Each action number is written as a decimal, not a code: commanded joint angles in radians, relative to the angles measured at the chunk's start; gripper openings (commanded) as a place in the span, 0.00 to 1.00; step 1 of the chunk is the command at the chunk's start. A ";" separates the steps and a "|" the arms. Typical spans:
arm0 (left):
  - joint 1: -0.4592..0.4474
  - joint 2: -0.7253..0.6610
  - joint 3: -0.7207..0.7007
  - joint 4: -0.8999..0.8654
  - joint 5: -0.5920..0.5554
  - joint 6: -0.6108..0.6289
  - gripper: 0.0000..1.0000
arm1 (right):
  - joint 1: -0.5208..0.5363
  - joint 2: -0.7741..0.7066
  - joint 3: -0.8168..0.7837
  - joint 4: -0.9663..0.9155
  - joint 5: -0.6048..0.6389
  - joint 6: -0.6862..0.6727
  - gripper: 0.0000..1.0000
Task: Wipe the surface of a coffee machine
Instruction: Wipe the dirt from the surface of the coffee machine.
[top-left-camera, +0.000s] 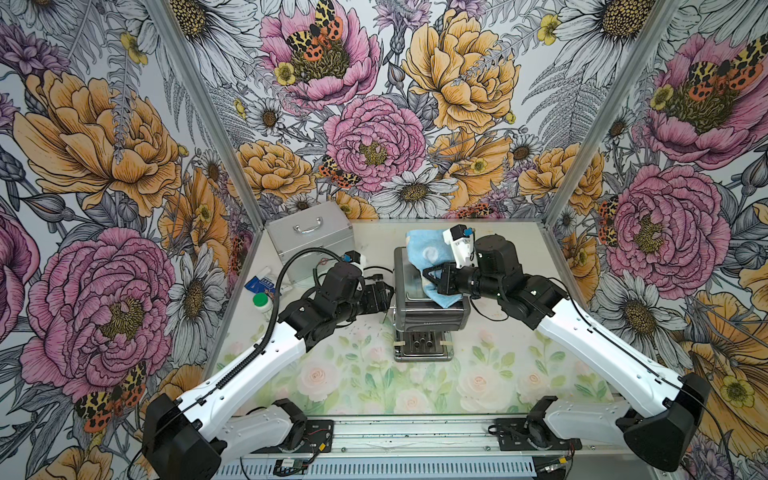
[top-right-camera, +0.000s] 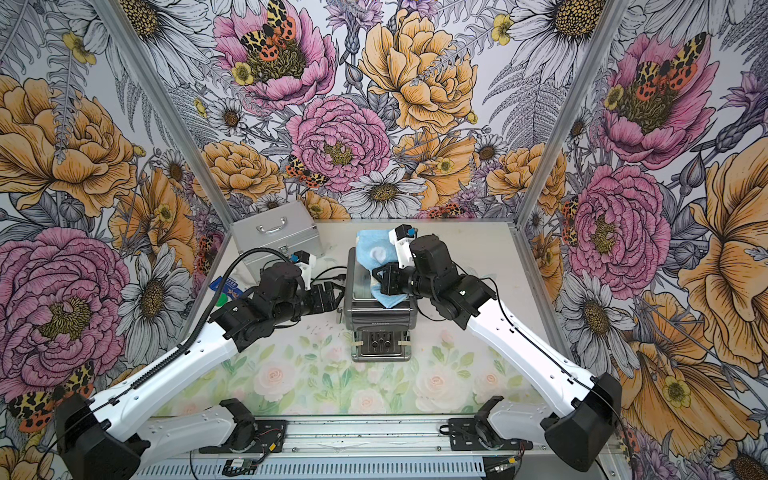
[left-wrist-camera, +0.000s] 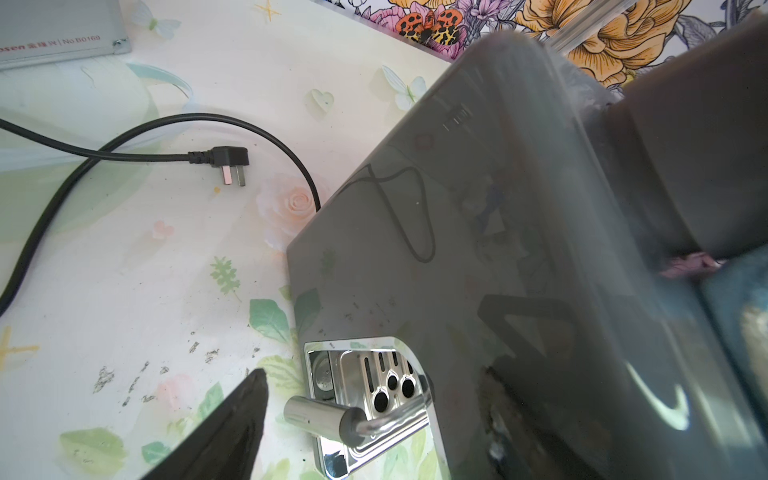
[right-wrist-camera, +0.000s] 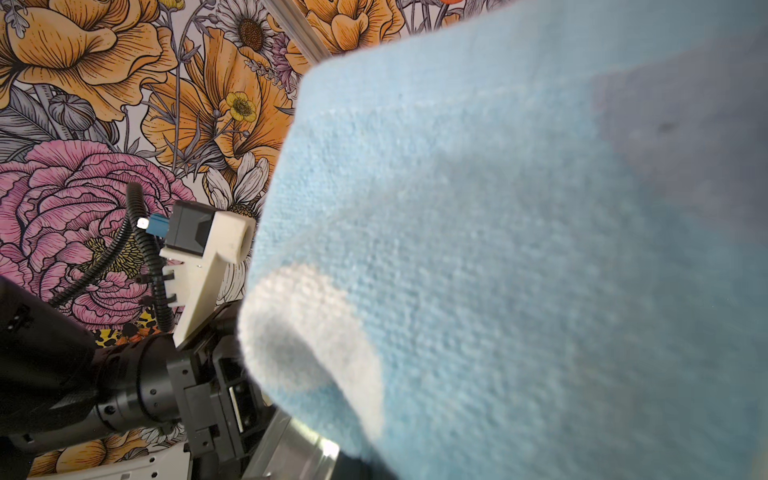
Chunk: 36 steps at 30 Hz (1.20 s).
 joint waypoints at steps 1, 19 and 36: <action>-0.002 -0.027 0.048 0.015 0.015 0.031 0.80 | -0.001 0.011 -0.041 -0.005 0.067 0.030 0.00; -0.049 -0.006 0.141 0.017 0.016 0.027 0.84 | 0.104 -0.020 0.030 0.070 0.144 0.089 0.00; -0.094 0.057 0.043 0.007 -0.065 -0.070 0.72 | 0.035 0.187 0.456 -0.128 0.111 -0.062 0.00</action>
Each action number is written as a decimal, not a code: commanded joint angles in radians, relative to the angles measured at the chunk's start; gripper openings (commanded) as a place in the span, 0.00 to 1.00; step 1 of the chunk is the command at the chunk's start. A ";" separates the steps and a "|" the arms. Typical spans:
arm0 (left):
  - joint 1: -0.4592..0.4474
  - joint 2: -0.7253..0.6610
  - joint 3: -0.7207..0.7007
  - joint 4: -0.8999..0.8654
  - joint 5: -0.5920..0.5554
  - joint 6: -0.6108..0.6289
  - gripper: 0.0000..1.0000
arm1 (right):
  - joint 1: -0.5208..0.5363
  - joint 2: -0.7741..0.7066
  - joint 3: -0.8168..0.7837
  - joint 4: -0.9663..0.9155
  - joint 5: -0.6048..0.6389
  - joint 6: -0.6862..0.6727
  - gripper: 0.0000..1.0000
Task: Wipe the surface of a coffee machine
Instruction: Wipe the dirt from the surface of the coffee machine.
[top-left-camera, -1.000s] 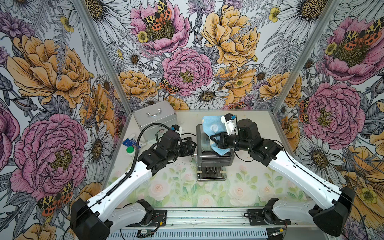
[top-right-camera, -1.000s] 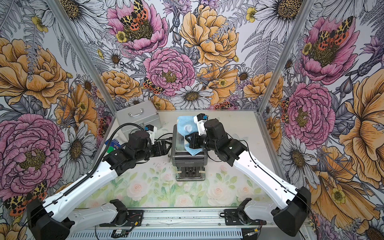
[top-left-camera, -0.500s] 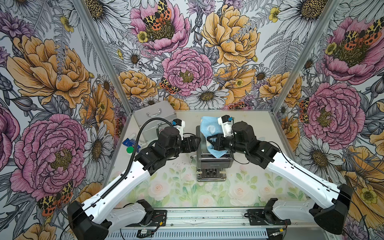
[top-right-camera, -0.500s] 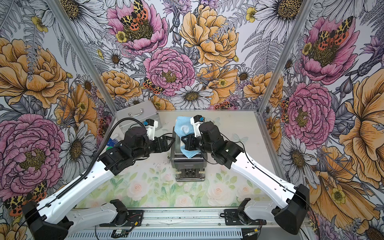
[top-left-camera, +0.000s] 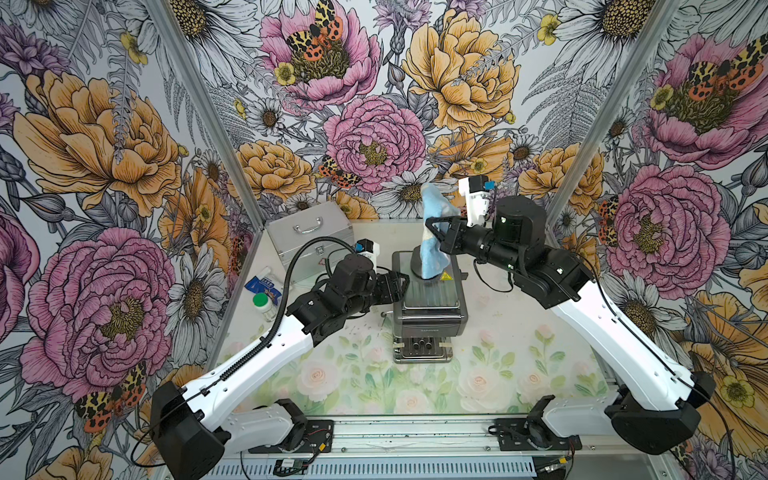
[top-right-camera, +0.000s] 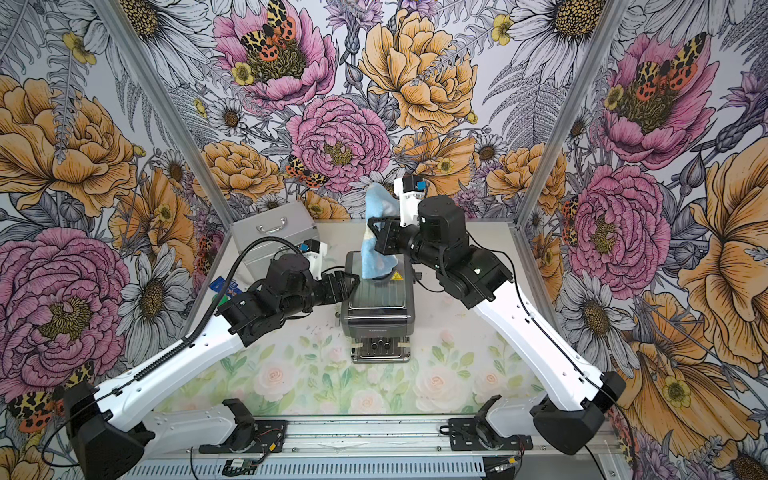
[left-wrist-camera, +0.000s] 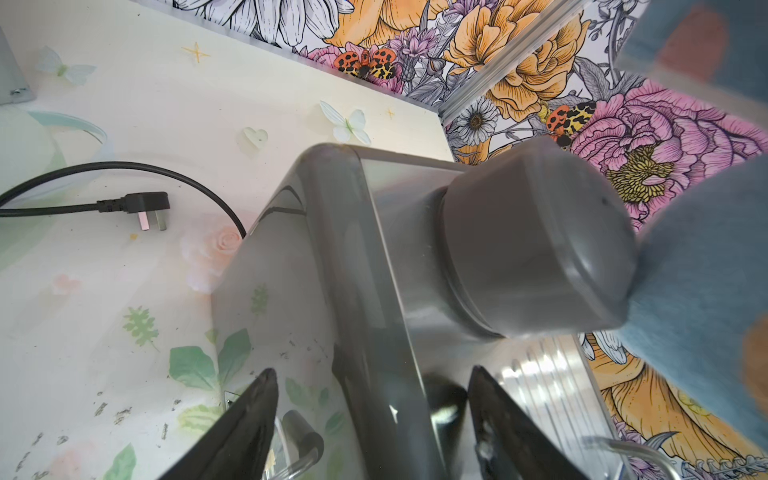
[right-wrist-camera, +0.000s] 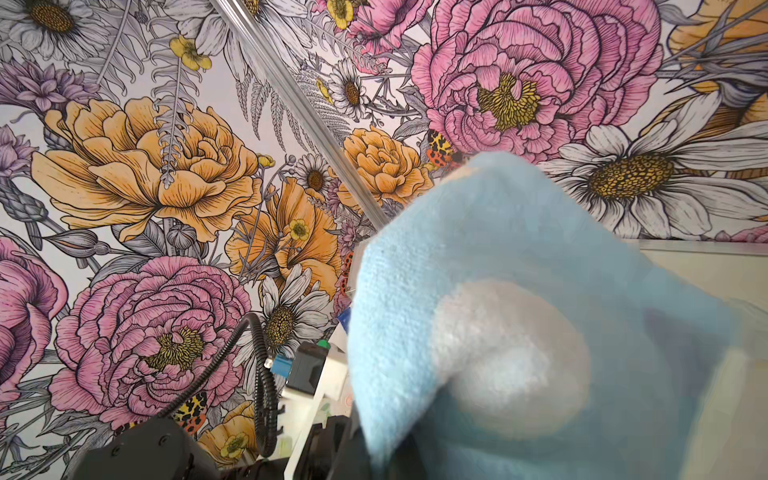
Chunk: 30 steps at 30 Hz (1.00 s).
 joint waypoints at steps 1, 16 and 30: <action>-0.011 -0.009 -0.065 -0.082 -0.049 -0.021 0.71 | 0.006 0.078 0.022 -0.065 -0.020 -0.034 0.00; 0.028 0.077 0.079 -0.356 0.222 -0.044 0.73 | 0.013 0.042 -0.136 -0.115 0.061 -0.078 0.00; 0.055 0.114 0.185 -0.598 0.252 0.014 0.73 | 0.029 0.066 -0.115 -0.151 0.036 -0.151 0.00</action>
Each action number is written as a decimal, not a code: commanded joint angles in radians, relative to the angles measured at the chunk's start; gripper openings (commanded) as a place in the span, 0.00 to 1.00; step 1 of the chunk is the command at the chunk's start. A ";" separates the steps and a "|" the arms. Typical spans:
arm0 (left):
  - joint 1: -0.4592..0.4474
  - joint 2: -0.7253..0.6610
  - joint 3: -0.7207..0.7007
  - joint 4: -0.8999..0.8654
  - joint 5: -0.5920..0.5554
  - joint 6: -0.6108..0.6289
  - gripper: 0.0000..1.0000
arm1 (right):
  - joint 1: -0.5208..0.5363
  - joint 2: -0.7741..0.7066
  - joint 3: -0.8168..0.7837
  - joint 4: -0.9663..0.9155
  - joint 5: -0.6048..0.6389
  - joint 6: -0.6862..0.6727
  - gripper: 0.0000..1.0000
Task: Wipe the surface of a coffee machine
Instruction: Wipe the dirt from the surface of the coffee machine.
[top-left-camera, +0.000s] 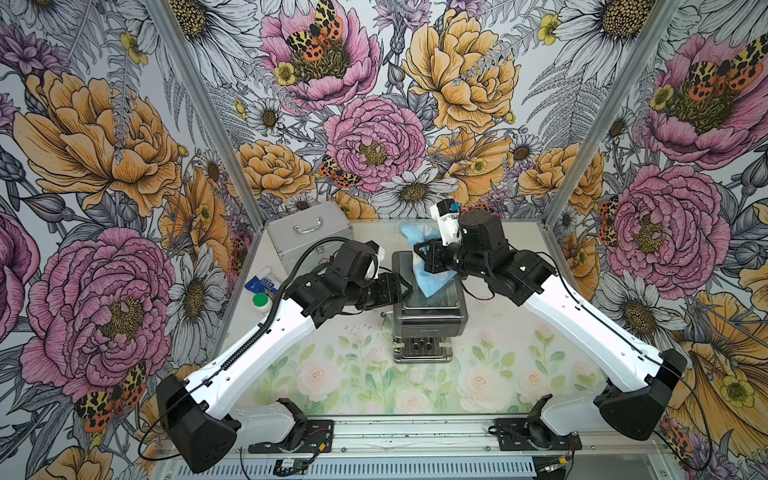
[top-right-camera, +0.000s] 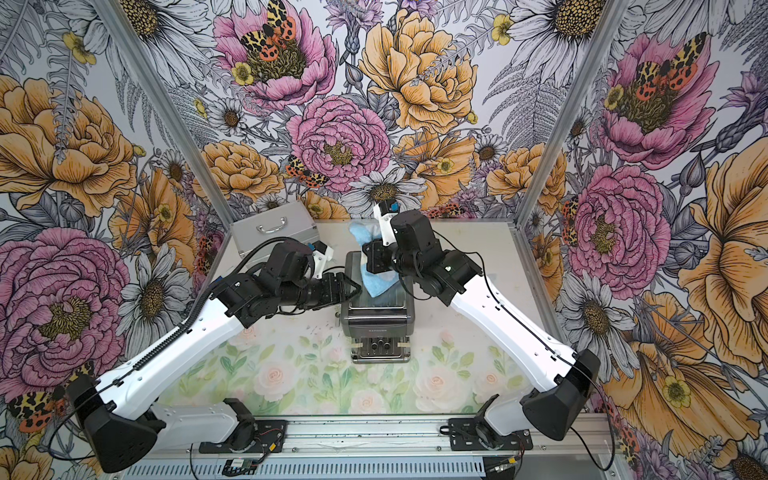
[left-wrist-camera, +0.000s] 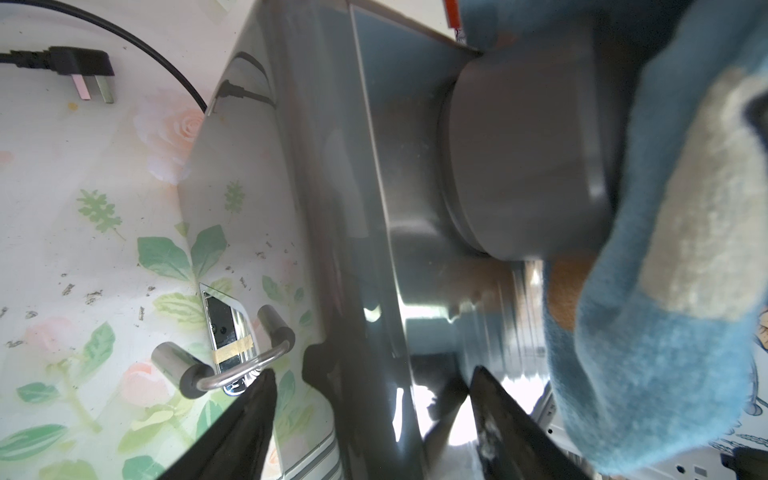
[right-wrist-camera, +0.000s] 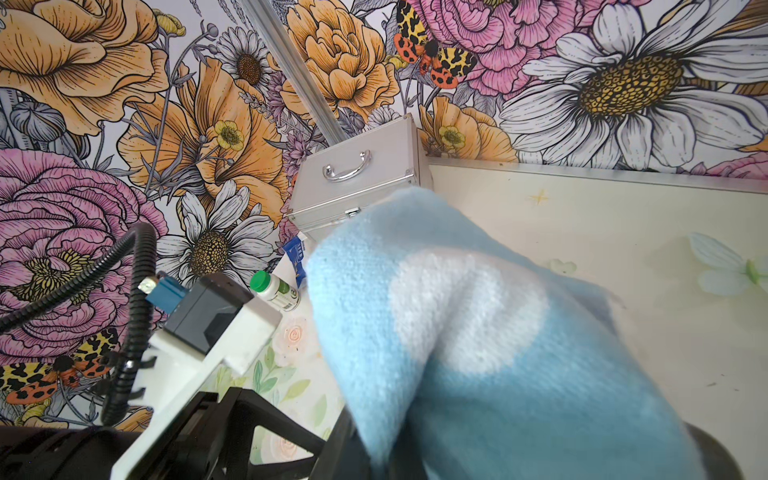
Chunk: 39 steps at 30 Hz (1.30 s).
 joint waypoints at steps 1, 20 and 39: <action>0.006 0.029 -0.036 -0.236 -0.004 0.054 0.73 | 0.007 0.011 -0.021 -0.085 0.010 -0.043 0.00; 0.008 0.022 -0.086 -0.233 -0.106 0.105 0.71 | -0.131 -0.226 -0.296 -0.134 -0.027 -0.024 0.00; -0.084 0.017 -0.081 -0.211 -0.286 0.119 0.72 | -0.322 -0.070 -0.249 0.031 -0.255 0.043 0.00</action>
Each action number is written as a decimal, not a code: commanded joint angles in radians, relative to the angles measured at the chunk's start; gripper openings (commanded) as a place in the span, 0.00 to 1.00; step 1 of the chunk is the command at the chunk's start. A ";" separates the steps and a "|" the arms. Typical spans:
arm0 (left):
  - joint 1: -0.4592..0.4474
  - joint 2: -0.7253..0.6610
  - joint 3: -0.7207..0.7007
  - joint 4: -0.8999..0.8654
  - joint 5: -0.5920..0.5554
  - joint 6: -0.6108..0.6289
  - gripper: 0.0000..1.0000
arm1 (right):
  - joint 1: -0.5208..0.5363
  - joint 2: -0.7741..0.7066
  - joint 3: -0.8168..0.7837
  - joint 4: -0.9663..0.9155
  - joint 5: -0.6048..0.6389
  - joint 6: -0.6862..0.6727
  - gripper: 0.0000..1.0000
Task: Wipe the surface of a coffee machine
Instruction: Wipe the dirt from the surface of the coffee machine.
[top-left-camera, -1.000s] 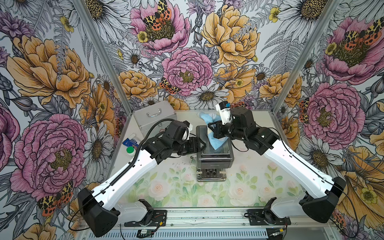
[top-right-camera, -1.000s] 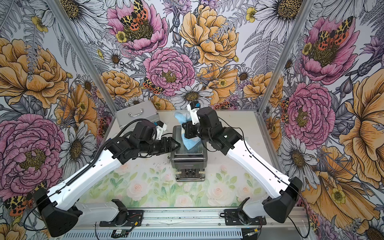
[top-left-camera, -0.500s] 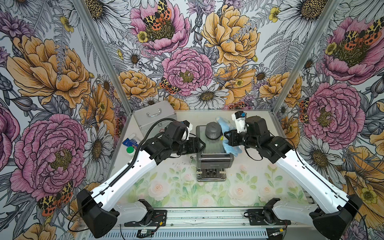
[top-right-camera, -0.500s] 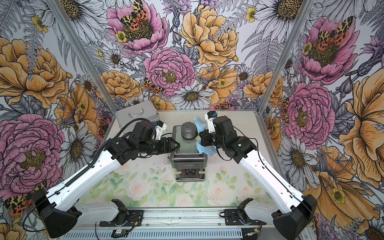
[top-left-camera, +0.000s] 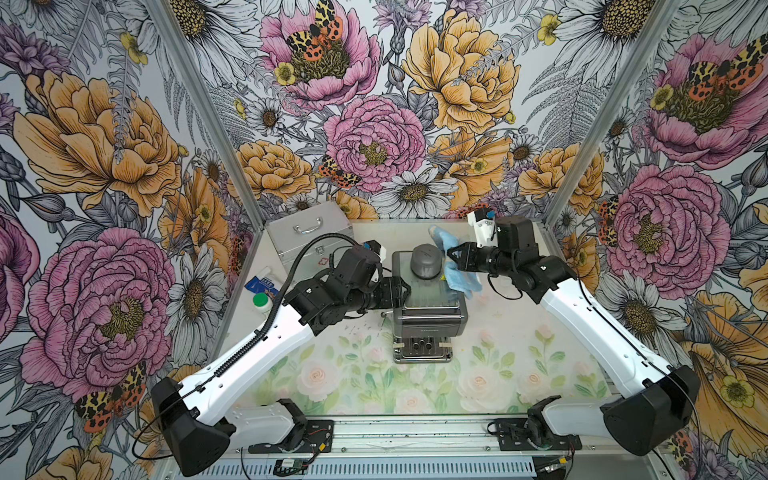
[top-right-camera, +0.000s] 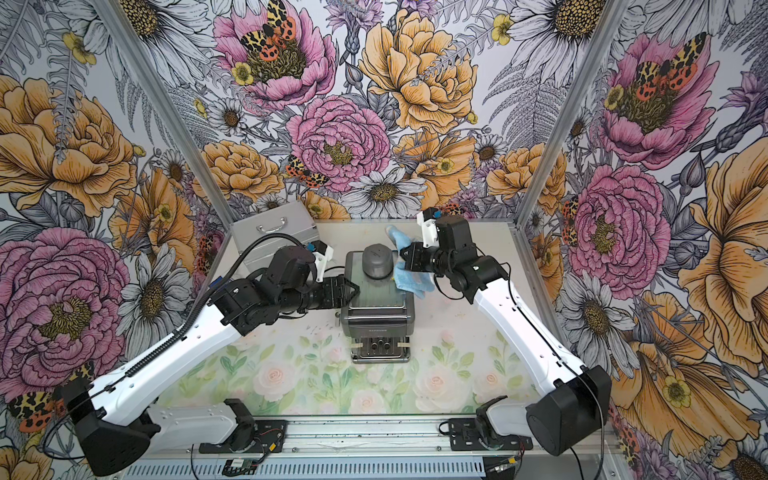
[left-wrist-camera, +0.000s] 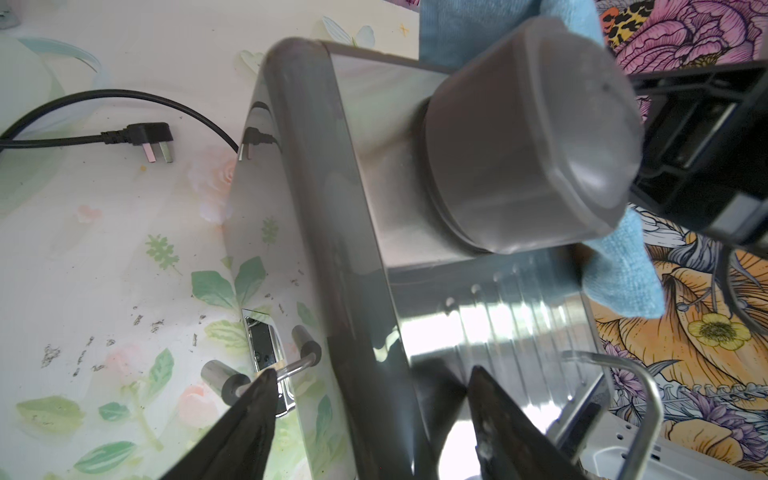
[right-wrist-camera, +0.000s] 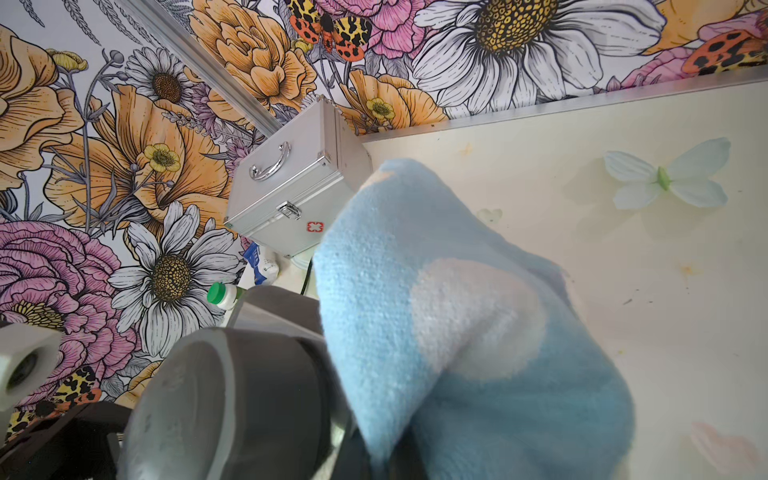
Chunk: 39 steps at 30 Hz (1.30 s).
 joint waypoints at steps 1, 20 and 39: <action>-0.006 0.043 -0.071 -0.218 -0.087 0.041 0.72 | -0.006 0.009 -0.027 -0.021 -0.031 0.018 0.00; -0.035 0.053 -0.058 -0.218 -0.101 0.017 0.71 | 0.084 -0.485 -0.513 0.074 -0.092 0.206 0.00; -0.060 0.078 -0.061 -0.218 -0.138 0.025 0.71 | -0.009 -0.231 -0.448 0.242 -0.076 0.127 0.00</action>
